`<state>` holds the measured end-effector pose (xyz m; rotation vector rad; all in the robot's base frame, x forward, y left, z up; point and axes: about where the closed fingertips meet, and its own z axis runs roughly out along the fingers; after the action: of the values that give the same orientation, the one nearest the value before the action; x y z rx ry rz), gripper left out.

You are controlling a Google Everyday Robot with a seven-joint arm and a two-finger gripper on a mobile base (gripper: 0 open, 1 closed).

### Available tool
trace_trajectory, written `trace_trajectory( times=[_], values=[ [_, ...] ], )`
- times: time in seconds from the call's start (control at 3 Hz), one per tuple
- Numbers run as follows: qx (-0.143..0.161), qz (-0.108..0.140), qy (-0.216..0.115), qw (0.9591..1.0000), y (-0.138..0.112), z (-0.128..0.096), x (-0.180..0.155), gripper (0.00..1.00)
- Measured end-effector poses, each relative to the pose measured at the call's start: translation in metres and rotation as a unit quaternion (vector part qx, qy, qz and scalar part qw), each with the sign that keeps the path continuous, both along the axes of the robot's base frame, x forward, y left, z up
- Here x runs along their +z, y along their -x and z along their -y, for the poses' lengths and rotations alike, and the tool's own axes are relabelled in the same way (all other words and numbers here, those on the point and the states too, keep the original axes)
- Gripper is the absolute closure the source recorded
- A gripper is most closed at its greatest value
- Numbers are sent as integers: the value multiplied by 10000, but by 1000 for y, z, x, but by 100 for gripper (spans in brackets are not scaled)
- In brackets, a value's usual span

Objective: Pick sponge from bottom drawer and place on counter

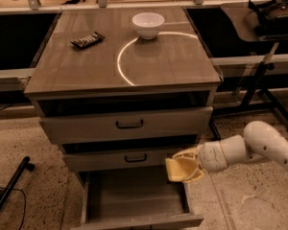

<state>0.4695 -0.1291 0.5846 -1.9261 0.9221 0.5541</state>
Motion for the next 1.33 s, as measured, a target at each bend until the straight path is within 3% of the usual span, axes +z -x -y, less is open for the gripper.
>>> trace_trajectory(
  times=[0.33,0.67,1.0,1.33],
  values=[
    [112,523,448,9976,4,-4,59,100],
    [111,1027,724,9920,-3,-1,123,100],
    [139,1519,784,9852,-3,9,159,100],
    [145,1555,791,9846,-3,10,161,100]
  ],
)
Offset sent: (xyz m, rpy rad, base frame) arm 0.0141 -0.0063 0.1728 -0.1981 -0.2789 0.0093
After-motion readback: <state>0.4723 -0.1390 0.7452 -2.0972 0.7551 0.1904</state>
